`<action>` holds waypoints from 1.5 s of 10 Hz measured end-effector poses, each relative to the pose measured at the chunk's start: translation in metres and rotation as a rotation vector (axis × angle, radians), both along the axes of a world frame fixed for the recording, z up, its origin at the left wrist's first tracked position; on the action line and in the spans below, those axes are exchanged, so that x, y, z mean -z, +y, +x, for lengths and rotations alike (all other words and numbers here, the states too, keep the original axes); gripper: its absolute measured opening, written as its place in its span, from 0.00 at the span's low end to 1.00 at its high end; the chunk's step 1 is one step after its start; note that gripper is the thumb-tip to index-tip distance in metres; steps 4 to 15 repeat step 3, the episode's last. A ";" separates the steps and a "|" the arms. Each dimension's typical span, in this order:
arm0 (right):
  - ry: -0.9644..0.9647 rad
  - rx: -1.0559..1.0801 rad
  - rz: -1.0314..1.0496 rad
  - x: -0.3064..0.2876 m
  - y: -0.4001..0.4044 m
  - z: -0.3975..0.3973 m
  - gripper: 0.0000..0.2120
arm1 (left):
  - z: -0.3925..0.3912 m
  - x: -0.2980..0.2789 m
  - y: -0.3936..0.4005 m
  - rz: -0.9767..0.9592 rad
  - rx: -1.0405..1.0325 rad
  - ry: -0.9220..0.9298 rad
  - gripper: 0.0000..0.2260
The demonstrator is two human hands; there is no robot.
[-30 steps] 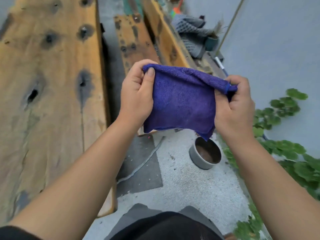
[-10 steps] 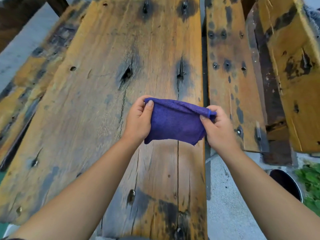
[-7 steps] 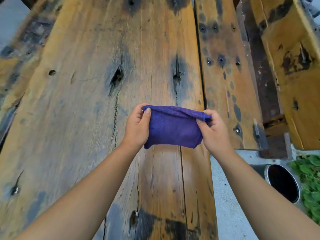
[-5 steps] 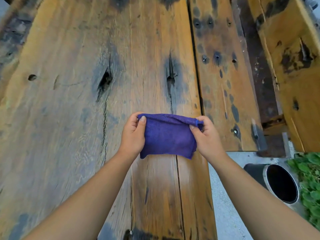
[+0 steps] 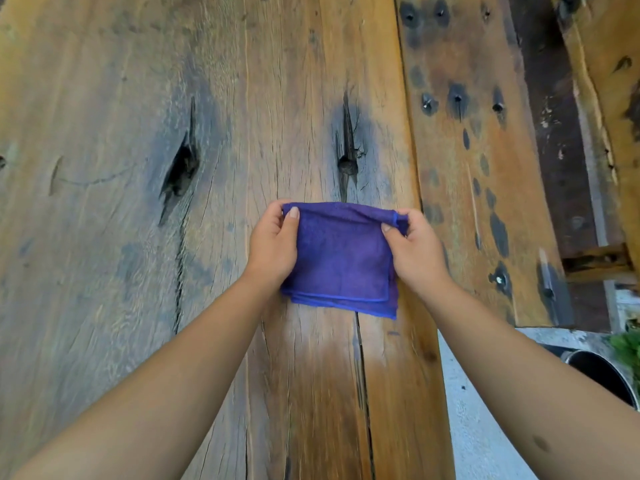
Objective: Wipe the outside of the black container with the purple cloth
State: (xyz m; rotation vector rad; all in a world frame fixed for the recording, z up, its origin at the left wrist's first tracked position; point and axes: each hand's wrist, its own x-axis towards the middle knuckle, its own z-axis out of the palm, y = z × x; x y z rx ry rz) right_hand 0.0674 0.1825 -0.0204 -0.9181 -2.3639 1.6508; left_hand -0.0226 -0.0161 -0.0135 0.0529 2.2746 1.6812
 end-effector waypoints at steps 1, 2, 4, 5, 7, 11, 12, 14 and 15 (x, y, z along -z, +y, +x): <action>-0.025 -0.020 0.056 0.014 0.007 -0.019 0.03 | -0.019 0.014 -0.001 -0.081 0.032 0.027 0.07; -0.048 -0.002 0.107 0.024 0.008 -0.030 0.06 | -0.030 0.026 -0.006 -0.181 0.056 0.068 0.07; -0.099 0.013 0.267 0.022 0.007 -0.037 0.09 | -0.039 0.027 -0.008 -0.269 0.051 0.135 0.08; -0.099 0.013 0.267 0.022 0.007 -0.037 0.09 | -0.039 0.027 -0.008 -0.269 0.051 0.135 0.08; -0.099 0.013 0.267 0.022 0.007 -0.037 0.09 | -0.039 0.027 -0.008 -0.269 0.051 0.135 0.08; -0.099 0.013 0.267 0.022 0.007 -0.037 0.09 | -0.039 0.027 -0.008 -0.269 0.051 0.135 0.08; -0.099 0.013 0.267 0.022 0.007 -0.037 0.09 | -0.039 0.027 -0.008 -0.269 0.051 0.135 0.08; -0.099 0.013 0.267 0.022 0.007 -0.037 0.09 | -0.039 0.027 -0.008 -0.269 0.051 0.135 0.08; -0.099 0.013 0.267 0.022 0.007 -0.037 0.09 | -0.039 0.027 -0.008 -0.269 0.051 0.135 0.08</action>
